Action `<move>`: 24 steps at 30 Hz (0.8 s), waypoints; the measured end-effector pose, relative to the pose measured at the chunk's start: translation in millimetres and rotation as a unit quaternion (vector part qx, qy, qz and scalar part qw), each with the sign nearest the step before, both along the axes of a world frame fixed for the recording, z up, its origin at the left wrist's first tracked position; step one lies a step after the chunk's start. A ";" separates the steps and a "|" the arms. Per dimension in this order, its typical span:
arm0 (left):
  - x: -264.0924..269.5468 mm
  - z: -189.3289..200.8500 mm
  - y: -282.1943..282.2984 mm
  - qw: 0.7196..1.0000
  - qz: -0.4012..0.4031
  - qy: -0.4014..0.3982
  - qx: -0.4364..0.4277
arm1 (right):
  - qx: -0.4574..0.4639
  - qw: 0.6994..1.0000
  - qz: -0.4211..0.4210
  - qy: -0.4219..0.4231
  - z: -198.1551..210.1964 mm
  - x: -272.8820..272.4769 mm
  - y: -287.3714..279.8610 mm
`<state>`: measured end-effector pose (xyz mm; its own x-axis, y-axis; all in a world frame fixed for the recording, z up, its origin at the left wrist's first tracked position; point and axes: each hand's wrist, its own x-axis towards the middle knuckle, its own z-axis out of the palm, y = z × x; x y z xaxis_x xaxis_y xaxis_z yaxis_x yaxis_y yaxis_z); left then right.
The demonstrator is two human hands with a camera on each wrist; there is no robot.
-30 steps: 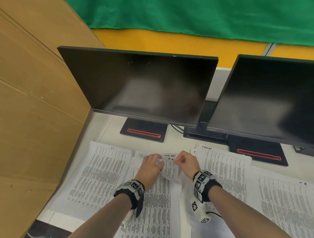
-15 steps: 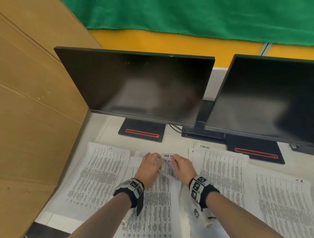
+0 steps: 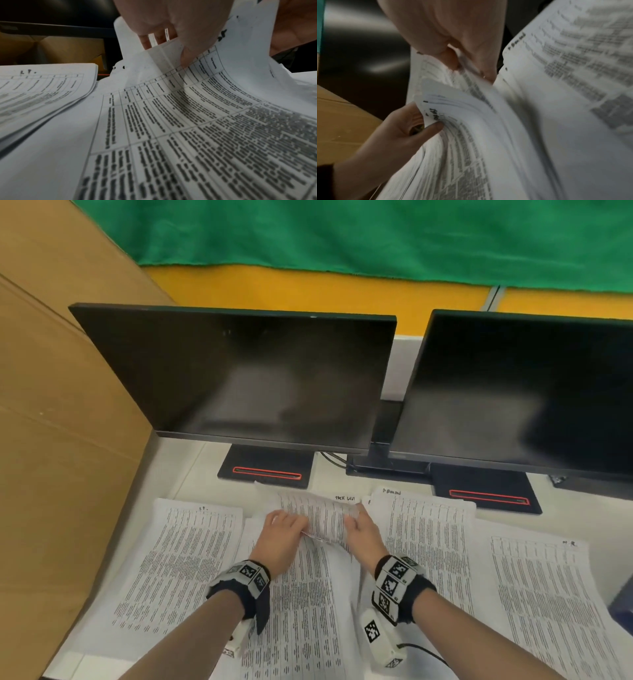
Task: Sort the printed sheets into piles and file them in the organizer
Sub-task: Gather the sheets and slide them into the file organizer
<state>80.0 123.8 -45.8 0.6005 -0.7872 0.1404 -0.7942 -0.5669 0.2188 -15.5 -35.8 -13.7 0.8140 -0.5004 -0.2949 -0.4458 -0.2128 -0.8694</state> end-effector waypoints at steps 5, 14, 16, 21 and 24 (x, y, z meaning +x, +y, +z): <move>10.0 -2.9 -4.5 0.996 0.086 0.002 0.023 | 0.080 0.995 -0.038 0.041 -11.5 -13.3 -17.5; 55.8 0.5 -12.8 0.971 0.074 0.198 0.115 | -0.016 0.993 -0.087 0.082 -27.3 -34.1 -6.6; 59.8 3.2 -15.5 0.962 0.057 0.234 0.126 | -0.008 0.993 -0.091 0.080 -26.0 -38.4 -6.8; 53.9 -4.2 -17.1 0.964 0.051 0.242 0.092 | 0.017 0.991 -0.131 0.033 -17.7 -39.5 -12.0; 53.0 -7.9 -14.3 0.968 0.040 0.230 0.089 | 0.016 0.985 -0.168 -0.036 5.0 -37.1 -15.3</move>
<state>133.1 109.5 -53.6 0.6272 -0.7227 -0.2903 -0.5873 -0.6837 0.4331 -52.7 -51.1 -8.7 0.6234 -0.7368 -0.2619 -0.4235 -0.0366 -0.9052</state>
